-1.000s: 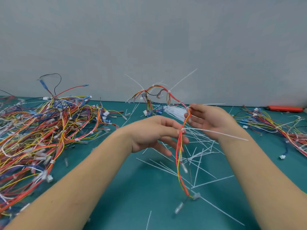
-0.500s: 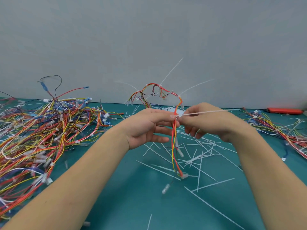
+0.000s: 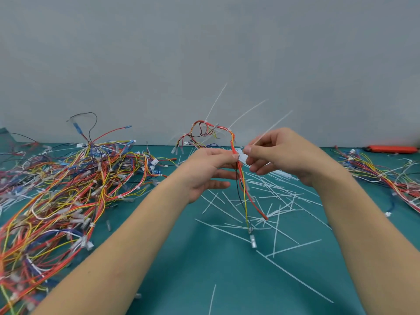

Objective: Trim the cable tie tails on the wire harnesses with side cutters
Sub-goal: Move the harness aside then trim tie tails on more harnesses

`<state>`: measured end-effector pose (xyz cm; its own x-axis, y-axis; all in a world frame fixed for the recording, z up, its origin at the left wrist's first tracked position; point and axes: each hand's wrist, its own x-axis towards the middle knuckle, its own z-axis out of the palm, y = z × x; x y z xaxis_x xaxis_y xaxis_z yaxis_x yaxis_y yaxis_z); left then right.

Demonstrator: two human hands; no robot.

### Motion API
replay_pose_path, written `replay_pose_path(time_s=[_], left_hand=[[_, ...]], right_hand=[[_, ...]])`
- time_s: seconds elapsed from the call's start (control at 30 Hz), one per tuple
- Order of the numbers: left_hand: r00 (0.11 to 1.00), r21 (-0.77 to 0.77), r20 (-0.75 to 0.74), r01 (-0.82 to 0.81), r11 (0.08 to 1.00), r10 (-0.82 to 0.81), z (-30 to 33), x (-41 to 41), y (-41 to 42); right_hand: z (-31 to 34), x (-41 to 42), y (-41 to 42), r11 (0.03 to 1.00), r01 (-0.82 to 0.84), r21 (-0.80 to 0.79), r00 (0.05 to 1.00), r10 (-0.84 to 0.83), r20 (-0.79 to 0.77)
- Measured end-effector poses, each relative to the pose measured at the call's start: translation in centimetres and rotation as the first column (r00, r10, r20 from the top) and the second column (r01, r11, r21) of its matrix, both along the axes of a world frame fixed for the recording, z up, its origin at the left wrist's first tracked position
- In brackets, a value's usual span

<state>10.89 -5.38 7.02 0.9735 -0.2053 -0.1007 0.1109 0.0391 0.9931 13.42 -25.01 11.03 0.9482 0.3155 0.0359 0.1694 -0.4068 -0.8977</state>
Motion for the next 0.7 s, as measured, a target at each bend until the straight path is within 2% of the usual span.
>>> replay_pose_path(time_s=[0.2,0.43,0.7], left_hand=[[0.999,0.012,-0.045,-0.008,1.000,0.009,-0.3,-0.5,-0.7],[1.000,0.009,-0.004,-0.012,1.000,0.012,-1.7,0.6,-0.9],[0.979,-0.087,0.057,-0.189,0.978,0.194,-3.7,0.8,-2.1]], right_hand=[[0.1,-0.6,0.4,0.998,0.012,-0.062,0.999,-0.010,0.036],[-0.6,-0.2,0.7,0.999,0.024,-0.029,0.999,-0.023,0.029],[-1.6,0.8,0.4,0.999,0.032,0.011,0.999,-0.033,0.035]])
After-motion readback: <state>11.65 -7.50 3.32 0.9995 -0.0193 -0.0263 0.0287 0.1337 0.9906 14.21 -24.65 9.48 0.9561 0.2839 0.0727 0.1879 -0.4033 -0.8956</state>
